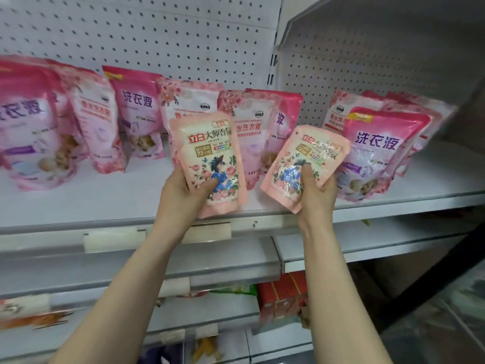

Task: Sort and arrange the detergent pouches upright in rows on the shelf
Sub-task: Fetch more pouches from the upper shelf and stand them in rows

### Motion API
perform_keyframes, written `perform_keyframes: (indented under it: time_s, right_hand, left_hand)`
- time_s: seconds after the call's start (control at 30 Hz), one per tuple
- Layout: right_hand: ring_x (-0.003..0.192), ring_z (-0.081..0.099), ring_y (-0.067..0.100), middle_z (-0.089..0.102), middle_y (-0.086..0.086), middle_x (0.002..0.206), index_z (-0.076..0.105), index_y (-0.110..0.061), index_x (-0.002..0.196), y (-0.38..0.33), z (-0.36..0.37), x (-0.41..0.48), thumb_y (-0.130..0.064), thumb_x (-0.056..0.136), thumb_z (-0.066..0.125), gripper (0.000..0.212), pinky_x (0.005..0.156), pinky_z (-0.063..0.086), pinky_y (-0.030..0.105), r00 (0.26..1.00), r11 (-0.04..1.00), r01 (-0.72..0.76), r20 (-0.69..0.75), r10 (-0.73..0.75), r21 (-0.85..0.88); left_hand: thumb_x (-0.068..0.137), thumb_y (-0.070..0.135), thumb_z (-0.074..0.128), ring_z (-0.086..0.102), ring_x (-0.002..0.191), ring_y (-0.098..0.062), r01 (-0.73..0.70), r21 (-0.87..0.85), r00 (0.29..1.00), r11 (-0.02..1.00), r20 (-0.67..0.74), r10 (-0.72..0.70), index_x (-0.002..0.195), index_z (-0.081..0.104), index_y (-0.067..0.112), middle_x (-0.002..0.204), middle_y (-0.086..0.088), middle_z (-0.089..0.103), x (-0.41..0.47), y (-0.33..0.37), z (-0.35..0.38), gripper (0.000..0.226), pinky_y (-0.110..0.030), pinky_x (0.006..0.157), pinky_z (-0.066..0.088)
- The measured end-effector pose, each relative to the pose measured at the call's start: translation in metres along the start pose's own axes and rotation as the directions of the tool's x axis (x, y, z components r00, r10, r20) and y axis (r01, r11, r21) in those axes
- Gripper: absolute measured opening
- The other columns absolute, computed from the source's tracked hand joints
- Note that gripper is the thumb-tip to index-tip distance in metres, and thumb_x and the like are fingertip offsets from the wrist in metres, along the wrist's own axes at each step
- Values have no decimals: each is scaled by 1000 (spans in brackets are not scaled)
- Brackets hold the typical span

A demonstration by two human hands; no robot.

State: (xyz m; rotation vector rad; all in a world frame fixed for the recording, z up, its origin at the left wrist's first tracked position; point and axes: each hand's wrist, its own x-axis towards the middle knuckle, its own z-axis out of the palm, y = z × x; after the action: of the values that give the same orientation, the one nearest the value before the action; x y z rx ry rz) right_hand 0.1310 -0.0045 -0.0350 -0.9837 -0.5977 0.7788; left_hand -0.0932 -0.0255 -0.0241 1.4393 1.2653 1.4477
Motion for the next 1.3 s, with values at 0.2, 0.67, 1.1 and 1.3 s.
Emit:
perform_keyframes:
  time_s: [0.2,0.67,1.1,1.3]
  right_hand:
    - [90,74,21,76,5,103,66,-15,109,4,36,-85,-9,92,67,19,75,61,41,978,995,-102,180,102,-10]
    - [89,75,23,76,7,101,66,-10,111,72,183,-297,-7,90,69,21,74,62,40,874,965,-171,422,242,-201]
    - [87,75,17,77,-1,98,66,-21,102,104,311,-381,-9,88,70,19,76,62,41,748,952,-33,624,225,-304]
    - [90,74,11,76,-4,101,66,-23,105,113,411,-379,-10,89,70,21,78,62,39,647,951,158,755,104,-267]
  left_hand:
    - [88,7,65,72,91,-13,31,-125,999,992,-39,-36,116,61,16,102,5,73,-41,-8,-67,30,-32,77,59]
    - [92,11,60,71,95,-20,163,-211,943,964,-253,-215,118,59,11,109,-6,73,-128,-45,-329,26,-40,80,58]
    - [95,16,56,71,98,-20,125,-216,889,968,-409,-206,127,55,12,113,-4,71,-128,-54,-499,33,-41,79,58]
    - [97,12,52,71,94,-13,45,-149,825,988,-552,-121,125,57,14,110,0,71,-92,-59,-586,28,-28,69,59]
